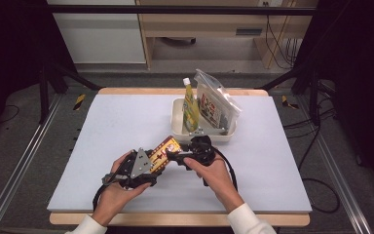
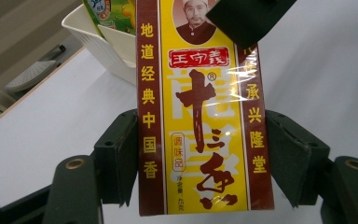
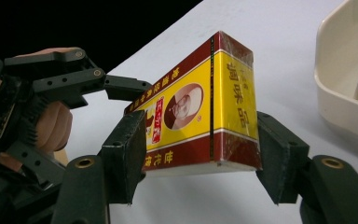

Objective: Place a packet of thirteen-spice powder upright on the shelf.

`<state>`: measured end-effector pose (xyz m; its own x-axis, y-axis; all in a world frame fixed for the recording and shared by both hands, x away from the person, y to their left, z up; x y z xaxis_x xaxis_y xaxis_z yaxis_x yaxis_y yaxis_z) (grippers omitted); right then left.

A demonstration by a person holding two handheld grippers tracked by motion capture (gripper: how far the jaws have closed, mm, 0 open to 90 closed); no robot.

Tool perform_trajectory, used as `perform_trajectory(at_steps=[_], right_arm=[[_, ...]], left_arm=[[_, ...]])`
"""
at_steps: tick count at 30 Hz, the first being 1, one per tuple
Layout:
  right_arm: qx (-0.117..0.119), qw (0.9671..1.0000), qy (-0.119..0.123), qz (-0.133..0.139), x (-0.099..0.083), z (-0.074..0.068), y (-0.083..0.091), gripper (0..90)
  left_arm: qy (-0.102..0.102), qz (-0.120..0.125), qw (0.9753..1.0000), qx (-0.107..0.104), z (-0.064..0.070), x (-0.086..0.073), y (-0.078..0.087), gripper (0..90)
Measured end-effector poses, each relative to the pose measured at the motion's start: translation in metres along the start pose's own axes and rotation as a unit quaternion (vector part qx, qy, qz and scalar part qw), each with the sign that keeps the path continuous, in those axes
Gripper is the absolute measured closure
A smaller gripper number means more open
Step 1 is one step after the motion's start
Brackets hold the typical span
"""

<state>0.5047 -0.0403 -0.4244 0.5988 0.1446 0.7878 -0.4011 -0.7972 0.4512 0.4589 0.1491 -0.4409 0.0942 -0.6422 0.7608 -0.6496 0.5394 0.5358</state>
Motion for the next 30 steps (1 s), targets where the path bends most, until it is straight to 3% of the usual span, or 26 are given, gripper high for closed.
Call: perform_trajectory(at_steps=[1,9,13,16,22,27,30], right_arm=[[-0.006,1.0000,0.003,0.003,0.000,0.000,0.000,47.7],[0.011,0.9998,0.000,0.016,0.003,-0.010,0.006,63.5],[0.006,0.9998,-0.005,0.020,0.007,-0.018,0.007,66.8],[-0.010,0.9996,-0.001,0.025,0.011,-0.025,0.008,67.6],[-0.072,0.9963,0.018,0.044,0.025,-0.033,0.021,67.8],[-0.095,0.9942,0.021,0.046,0.036,-0.033,0.031,67.8],[-0.110,0.9924,0.024,0.050,0.038,-0.030,0.035,67.8]], left_arm=[[0.000,0.000,1.0000,-0.001,-0.001,-0.001,0.000,31.8],[0.000,-0.007,1.0000,-0.001,-0.004,-0.008,-0.004,32.1],[0.004,0.004,1.0000,0.005,-0.005,-0.008,-0.004,31.8],[0.017,0.011,0.9998,0.009,-0.006,-0.009,-0.003,28.3],[0.042,0.013,0.9987,0.027,-0.017,-0.018,0.016,18.8],[0.068,-0.010,0.9971,0.033,-0.026,-0.039,0.034,14.9],[0.090,-0.018,0.9947,0.047,-0.033,-0.053,0.046,13.5]])
Point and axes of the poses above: each handheld gripper's, and its own axes: y roughly backward along the jaws, x roughly out of its top, z roughly to its right, the point moved 3 cm from there along -y, roughly forward along the jaws, and after that the axes turned 3 degrees about -y, right-handed, at the moved point
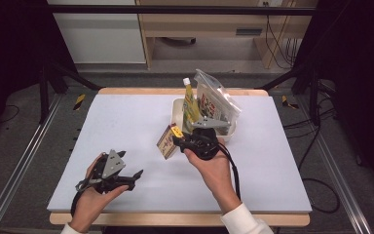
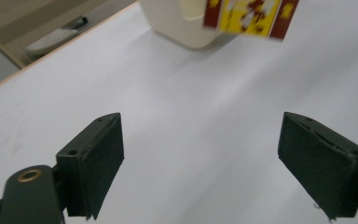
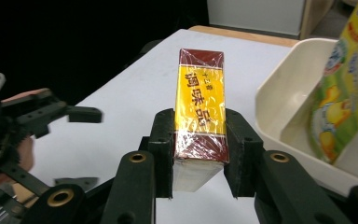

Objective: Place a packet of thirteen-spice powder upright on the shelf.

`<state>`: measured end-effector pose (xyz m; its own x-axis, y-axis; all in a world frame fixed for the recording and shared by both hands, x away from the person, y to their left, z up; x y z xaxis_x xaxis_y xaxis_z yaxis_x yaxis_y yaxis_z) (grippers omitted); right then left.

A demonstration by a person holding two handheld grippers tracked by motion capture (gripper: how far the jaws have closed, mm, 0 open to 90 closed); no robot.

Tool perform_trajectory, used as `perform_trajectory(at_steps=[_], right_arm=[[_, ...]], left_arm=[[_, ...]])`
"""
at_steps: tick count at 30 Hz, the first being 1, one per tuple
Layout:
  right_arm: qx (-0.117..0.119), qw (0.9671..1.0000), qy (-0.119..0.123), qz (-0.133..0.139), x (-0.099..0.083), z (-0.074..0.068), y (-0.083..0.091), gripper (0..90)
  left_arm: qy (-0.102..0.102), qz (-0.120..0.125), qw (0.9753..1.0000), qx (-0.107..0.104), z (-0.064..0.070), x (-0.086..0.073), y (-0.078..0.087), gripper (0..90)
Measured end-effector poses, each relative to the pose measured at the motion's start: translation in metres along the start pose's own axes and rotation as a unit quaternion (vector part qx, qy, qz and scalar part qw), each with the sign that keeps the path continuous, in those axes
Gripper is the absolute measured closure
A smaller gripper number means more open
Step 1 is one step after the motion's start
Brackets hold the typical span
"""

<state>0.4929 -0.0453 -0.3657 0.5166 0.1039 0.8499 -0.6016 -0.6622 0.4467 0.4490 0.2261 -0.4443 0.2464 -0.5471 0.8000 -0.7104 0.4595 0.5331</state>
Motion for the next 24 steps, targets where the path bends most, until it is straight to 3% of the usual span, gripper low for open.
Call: perform_trajectory(at_steps=[3,8,12,17,24], right_arm=[[-0.014,0.9999,-0.003,0.006,0.001,0.004,0.002,67.8],[-0.042,0.9989,-0.001,0.019,0.004,0.004,0.006,67.9],[-0.068,0.9972,-0.002,0.033,0.010,0.004,0.007,67.9],[-0.085,0.9951,-0.011,0.050,0.018,0.005,0.008,67.8],[-0.111,0.9911,-0.018,0.071,0.029,0.007,0.007,67.9]], left_arm=[[0.022,-0.007,0.9997,0.008,-0.009,-0.010,0.011,10.5],[0.037,-0.024,0.9986,0.028,-0.021,-0.028,0.022,10.1],[0.052,-0.024,0.9977,0.037,-0.026,-0.031,0.023,10.2],[0.042,-0.035,0.9978,0.037,-0.025,-0.032,0.021,10.5],[0.045,-0.036,0.9976,0.038,-0.026,-0.033,0.020,10.7]])
Point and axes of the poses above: each handheld gripper's, and its own axes: y roughly backward along the jaws, x roughly out of its top, z roughly to its right, the point moved 3 cm from there along -y, roughly forward along the jaws, and after that the axes turned 3 degrees about -y, right-handed, at the moved point
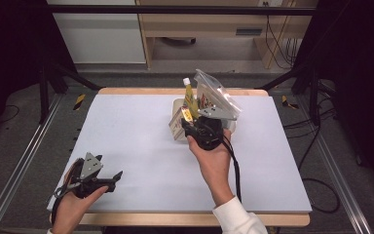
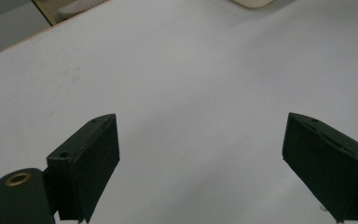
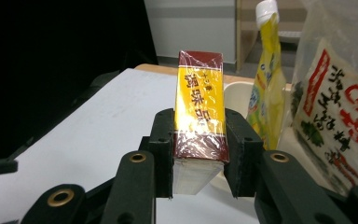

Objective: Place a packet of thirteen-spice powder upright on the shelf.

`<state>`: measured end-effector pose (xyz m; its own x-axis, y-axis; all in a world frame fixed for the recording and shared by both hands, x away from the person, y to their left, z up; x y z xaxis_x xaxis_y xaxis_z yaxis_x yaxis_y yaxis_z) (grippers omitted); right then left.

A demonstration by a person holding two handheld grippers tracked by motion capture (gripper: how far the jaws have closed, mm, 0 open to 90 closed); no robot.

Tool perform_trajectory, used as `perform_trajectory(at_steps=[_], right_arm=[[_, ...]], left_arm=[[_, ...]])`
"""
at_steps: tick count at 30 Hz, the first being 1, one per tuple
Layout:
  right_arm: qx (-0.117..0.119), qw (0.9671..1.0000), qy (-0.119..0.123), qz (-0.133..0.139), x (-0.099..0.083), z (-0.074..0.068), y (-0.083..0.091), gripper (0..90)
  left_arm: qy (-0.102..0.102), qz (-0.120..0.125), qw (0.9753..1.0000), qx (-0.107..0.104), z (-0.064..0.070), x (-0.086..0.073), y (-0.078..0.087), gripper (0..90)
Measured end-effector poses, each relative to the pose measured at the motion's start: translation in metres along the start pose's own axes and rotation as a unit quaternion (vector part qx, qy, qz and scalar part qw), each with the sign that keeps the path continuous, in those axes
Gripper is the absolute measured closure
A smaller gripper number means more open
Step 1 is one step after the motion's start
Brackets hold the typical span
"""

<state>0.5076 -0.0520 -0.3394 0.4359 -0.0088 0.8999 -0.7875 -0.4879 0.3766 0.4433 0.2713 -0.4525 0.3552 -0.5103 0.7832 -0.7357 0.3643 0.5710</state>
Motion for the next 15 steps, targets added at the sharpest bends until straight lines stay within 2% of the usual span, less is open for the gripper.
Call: perform_trajectory(at_steps=[15], right_arm=[[-0.030,0.9994,-0.008,0.016,0.012,0.005,-0.007,67.9]], left_arm=[[-0.002,-0.007,1.0000,0.000,0.000,-0.001,0.000,11.0]])
Point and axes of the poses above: each handheld gripper's, and its own axes: y roughly backward along the jaws, x roughly out of its top, z roughly to its right, the point moved 3 cm from there along -y, roughly forward along the jaws, and after that the axes turned 3 degrees about -y, right-handed, at the moved point
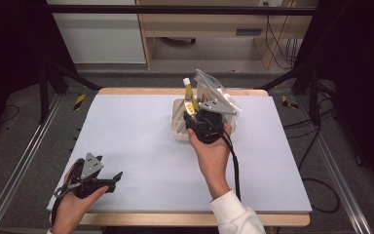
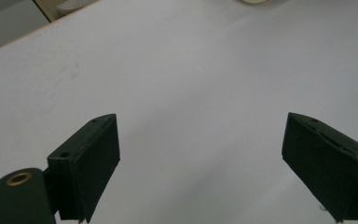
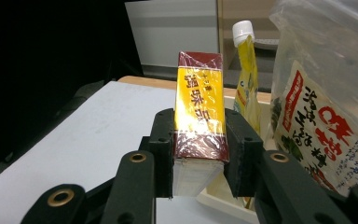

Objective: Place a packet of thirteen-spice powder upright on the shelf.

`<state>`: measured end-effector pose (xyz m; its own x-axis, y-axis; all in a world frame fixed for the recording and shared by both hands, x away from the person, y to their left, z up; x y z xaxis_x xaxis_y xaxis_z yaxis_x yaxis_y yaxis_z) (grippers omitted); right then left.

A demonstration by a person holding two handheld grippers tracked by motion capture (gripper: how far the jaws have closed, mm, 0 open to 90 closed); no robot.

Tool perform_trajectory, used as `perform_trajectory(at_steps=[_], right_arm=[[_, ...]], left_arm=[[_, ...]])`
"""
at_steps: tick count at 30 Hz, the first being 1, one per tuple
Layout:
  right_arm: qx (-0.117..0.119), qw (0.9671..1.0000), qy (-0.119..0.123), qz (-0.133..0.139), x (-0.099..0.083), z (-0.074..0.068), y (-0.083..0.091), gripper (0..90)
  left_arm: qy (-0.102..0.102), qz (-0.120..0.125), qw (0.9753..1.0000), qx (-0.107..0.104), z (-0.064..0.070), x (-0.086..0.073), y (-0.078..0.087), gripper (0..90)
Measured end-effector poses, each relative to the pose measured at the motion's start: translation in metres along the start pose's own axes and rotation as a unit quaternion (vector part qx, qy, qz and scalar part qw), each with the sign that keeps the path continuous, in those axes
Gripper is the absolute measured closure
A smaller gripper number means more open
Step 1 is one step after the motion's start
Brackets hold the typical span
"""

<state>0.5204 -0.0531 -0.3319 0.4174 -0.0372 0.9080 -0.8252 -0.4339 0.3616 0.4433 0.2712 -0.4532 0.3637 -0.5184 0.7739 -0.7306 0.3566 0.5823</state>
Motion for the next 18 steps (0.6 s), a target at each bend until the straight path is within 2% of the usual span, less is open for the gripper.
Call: perform_trajectory(at_steps=[18], right_arm=[[-0.023,0.9994,-0.019,0.017,0.002,0.000,-0.012,67.9]], left_arm=[[0.001,0.002,1.0000,-0.003,0.002,0.001,0.000,11.3]])
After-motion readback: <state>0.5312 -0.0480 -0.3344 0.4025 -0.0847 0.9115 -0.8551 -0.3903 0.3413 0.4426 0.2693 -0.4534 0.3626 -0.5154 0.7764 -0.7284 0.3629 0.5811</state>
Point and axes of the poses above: each handheld gripper's, and its own axes: y roughly backward along the jaws, x roughly out of its top, z roughly to its right, the point moved 3 cm from there along -y, roughly forward along the jaws, and after that the axes turned 3 degrees about -y, right-handed, at the moved point
